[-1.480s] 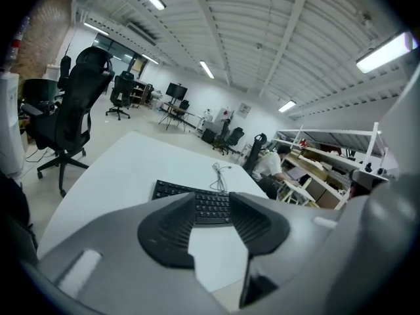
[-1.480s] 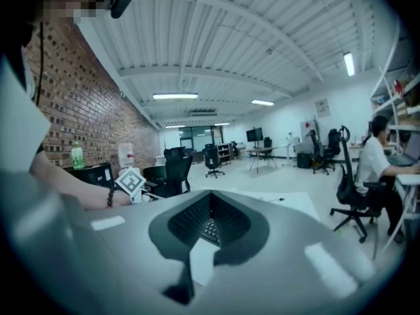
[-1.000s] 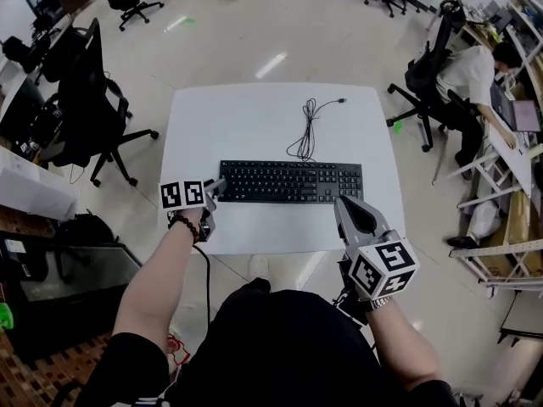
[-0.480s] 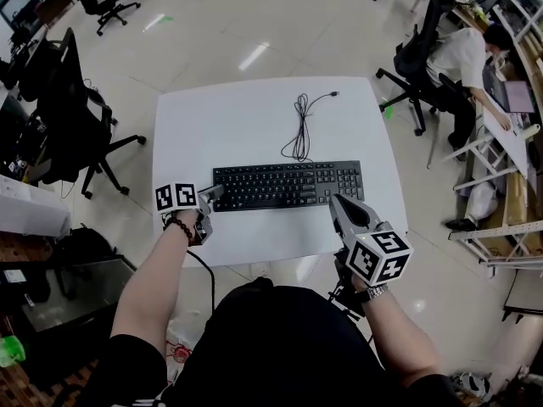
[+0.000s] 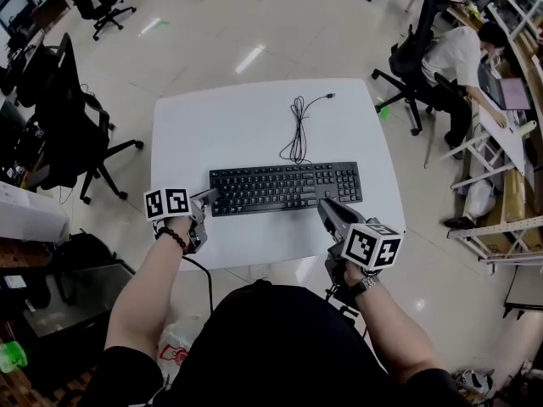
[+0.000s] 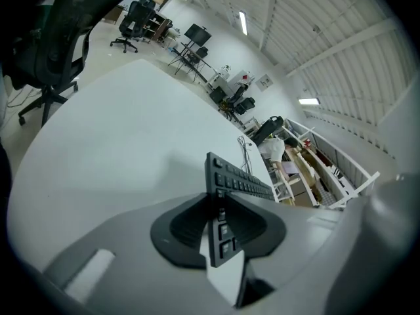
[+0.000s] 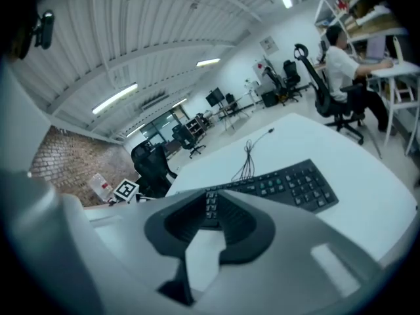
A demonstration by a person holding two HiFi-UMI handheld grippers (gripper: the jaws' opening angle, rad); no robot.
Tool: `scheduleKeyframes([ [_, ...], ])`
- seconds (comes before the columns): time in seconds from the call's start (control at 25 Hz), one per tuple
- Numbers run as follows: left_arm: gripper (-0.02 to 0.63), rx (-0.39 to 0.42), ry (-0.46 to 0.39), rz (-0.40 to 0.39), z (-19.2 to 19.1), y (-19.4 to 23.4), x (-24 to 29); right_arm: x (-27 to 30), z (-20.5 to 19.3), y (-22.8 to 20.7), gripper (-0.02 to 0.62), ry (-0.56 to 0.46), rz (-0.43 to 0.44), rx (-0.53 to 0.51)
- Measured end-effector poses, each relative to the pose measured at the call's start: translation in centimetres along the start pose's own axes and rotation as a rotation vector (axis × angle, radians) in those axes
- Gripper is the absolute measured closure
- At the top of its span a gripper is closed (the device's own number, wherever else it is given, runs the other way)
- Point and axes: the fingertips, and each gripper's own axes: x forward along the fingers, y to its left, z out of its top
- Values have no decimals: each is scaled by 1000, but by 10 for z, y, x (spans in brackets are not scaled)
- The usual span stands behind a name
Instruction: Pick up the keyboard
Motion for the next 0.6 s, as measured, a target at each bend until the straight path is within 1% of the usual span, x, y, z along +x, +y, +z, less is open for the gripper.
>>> scheduleKeyframes([
  [0.08,518,6,-1,-12,1,-8,-8,5,-13,-8,520,21,7,94],
  [0.16,522,15,-3,-24,3,-17,-14,11,-30,-18,492,46,16,222],
  [0.24,525,17,-6,-37,5,-27,-19,16,-47,-29,446,68,29,357],
  [0.32,526,24,-3,-45,7,-36,-24,21,-61,-39,422,82,38,456],
  [0.36,526,30,-1,-46,7,-39,-25,24,-66,-43,421,88,39,485],
  [0.4,526,35,1,-45,8,-41,-26,27,-70,-46,403,91,39,505],
  [0.6,527,43,-1,-43,9,-51,-30,43,-75,-62,400,59,41,599],
])
